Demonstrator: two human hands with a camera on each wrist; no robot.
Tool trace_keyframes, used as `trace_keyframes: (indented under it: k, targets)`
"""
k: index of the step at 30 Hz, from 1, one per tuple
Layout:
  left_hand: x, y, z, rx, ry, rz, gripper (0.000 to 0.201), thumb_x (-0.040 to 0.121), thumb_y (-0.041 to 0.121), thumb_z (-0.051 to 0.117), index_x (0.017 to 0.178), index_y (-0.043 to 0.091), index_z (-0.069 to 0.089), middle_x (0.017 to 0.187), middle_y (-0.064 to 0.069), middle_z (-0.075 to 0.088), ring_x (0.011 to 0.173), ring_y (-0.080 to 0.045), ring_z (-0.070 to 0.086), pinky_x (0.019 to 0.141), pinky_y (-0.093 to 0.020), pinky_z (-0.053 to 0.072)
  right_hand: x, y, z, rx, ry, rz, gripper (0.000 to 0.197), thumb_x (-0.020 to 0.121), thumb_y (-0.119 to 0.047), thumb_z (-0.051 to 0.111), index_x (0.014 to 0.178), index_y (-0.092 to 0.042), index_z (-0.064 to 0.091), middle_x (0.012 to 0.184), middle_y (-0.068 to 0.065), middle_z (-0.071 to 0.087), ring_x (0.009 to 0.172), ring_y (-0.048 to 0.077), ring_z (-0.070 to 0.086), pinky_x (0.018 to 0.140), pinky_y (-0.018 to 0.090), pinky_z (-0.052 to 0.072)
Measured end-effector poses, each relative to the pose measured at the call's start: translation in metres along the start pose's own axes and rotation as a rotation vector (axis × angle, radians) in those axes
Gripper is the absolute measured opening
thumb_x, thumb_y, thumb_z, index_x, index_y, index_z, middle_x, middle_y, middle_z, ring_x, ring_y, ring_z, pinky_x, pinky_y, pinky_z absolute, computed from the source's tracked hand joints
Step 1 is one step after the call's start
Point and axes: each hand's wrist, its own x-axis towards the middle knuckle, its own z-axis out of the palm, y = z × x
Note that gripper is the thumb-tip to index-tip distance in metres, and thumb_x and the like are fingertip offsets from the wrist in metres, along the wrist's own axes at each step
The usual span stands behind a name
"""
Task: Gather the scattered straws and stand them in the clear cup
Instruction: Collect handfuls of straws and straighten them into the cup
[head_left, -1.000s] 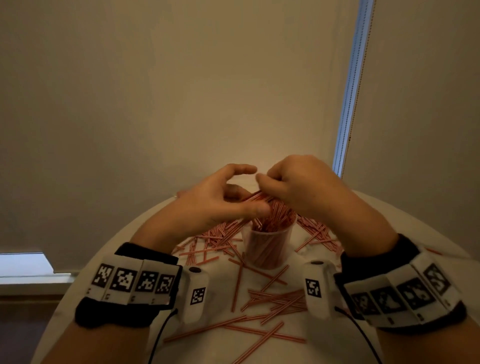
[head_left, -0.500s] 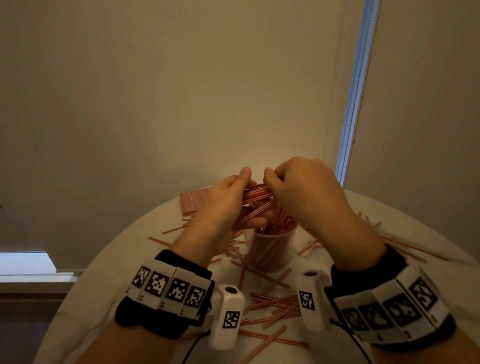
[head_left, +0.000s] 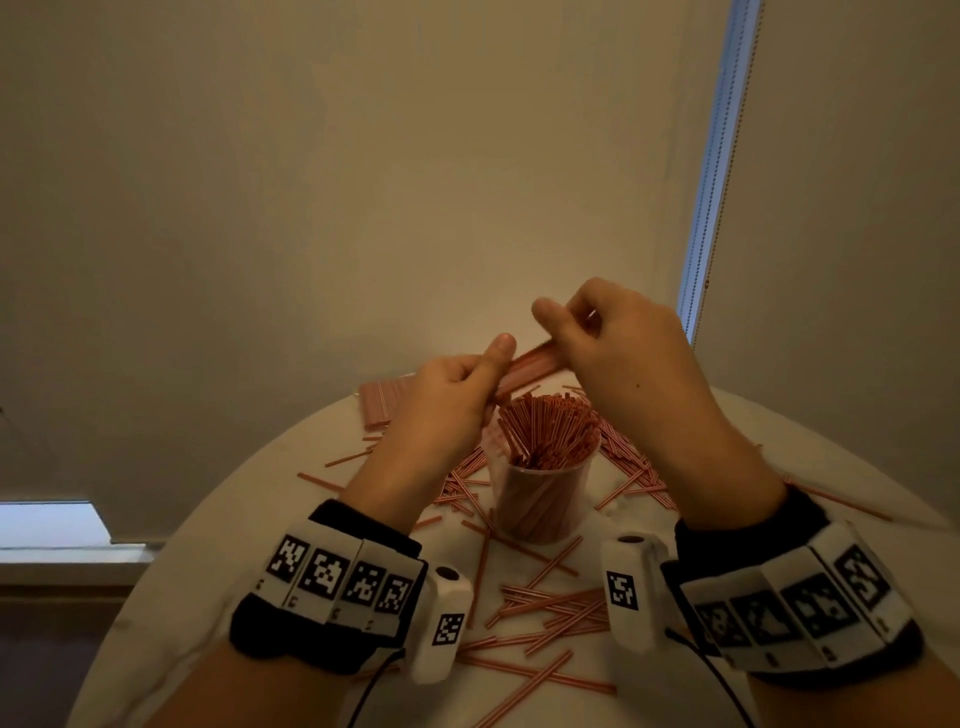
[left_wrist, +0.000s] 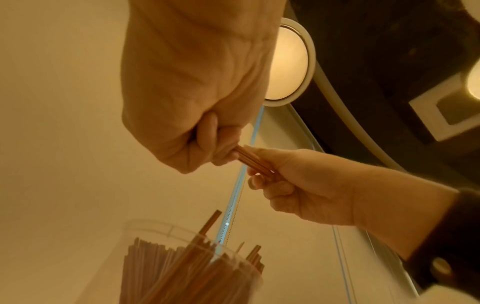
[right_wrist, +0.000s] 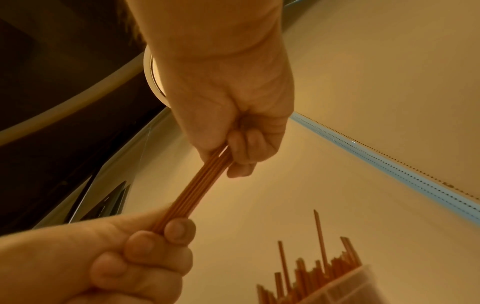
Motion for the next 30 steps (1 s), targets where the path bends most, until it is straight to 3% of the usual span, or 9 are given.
trace_keyframes:
  k: [5,7,10,12,15,19,22,25,30]
  targets:
    - [0.006,-0.002,-0.006,-0.258,0.070,-0.124,0.048,0.098,0.059,0.054,0.075,0.019,0.063,0.055,0.007,0.045,0.044,-0.007,0.034,0.040,-0.018,0.030,0.001,-0.006,-0.008,0.277,-0.220,0.204,0.059,0.078,-0.084,0.049,0.100,-0.030,0.056,0.067,-0.004,0.069,0.052,0.003,0.059,0.053,0.027,0.044]
    - [0.005,-0.003,-0.001,-0.209,0.001,-0.095,0.049,0.098,0.060,0.055,0.068,0.022,0.064,0.054,0.007,0.046,0.044,-0.006,0.036,0.043,-0.018,0.032,-0.001,-0.009,-0.006,0.413,-0.269,0.191,0.049,0.084,-0.072,0.057,0.099,-0.025,0.060,0.061,-0.004,0.067,0.046,0.004,0.054,0.051,0.026,0.044]
    - [0.002,-0.003,0.004,-0.167,-0.080,-0.077,0.050,0.096,0.061,0.056,0.066,0.024,0.072,0.058,0.006,0.057,0.049,-0.007,0.050,0.051,-0.020,0.042,0.001,-0.011,-0.006,0.330,-0.195,0.077,0.029,0.097,-0.045,0.057,0.090,-0.018,0.066,0.059,-0.004,0.065,0.047,0.004,0.056,0.053,0.029,0.045]
    - [0.002,-0.004,0.002,-0.072,-0.072,-0.056,0.047,0.092,0.067,0.052,0.080,0.030,0.078,0.073,0.008,0.071,0.065,-0.002,0.066,0.065,-0.021,0.051,0.002,-0.007,-0.008,0.169,-0.147,0.011,0.031,0.099,-0.040,0.053,0.085,-0.016,0.065,0.063,-0.002,0.067,0.055,0.007,0.061,0.058,0.032,0.048]
    - [0.005,-0.008,-0.004,0.087,-0.032,-0.107,0.054,0.081,0.079,0.053,0.113,0.037,0.067,0.110,0.013,0.071,0.108,-0.004,0.064,0.096,-0.036,0.051,0.005,0.002,-0.012,-0.020,-0.077,-0.041,0.033,0.101,-0.041,0.049,0.083,-0.016,0.061,0.068,0.000,0.064,0.063,0.016,0.060,0.061,0.035,0.048]
    - [0.005,-0.019,-0.004,0.138,-0.274,-0.295,0.119,0.060,0.078,0.080,0.155,0.027,0.031,0.149,0.004,0.051,0.132,-0.014,0.049,0.108,-0.037,0.038,0.007,0.014,-0.005,-0.195,-0.181,-0.055,0.032,0.099,-0.046,0.051,0.087,-0.018,0.060,0.071,0.001,0.061,0.067,0.020,0.058,0.062,0.037,0.048]
    - [0.006,-0.030,-0.001,0.125,-0.420,-0.350,0.138,0.057,0.048,0.098,0.162,0.024,0.012,0.140,0.007,0.057,0.128,-0.011,0.053,0.106,-0.031,0.041,0.004,0.020,0.009,-0.322,-0.353,-0.067,0.031,0.095,-0.050,0.055,0.089,-0.021,0.063,0.077,0.000,0.063,0.074,0.021,0.060,0.066,0.037,0.051]
    - [0.007,-0.035,0.000,0.178,-0.378,-0.349,0.141,0.059,0.035,0.100,0.163,0.021,0.005,0.124,0.015,0.052,0.125,-0.014,0.054,0.107,-0.034,0.045,-0.001,0.024,0.026,-0.375,-0.460,-0.078,0.032,0.093,-0.053,0.058,0.090,-0.023,0.067,0.079,-0.001,0.066,0.075,0.020,0.061,0.063,0.033,0.048]
    - [0.009,-0.037,-0.001,0.238,-0.359,-0.293,0.115,0.054,0.041,0.101,0.148,0.018,0.039,0.126,0.008,0.065,0.116,-0.013,0.064,0.101,-0.036,0.054,-0.005,0.028,0.038,-0.335,-0.537,-0.056,0.051,0.092,-0.067,0.048,0.079,-0.022,0.071,0.067,-0.002,0.067,0.065,0.016,0.062,0.061,0.034,0.052]
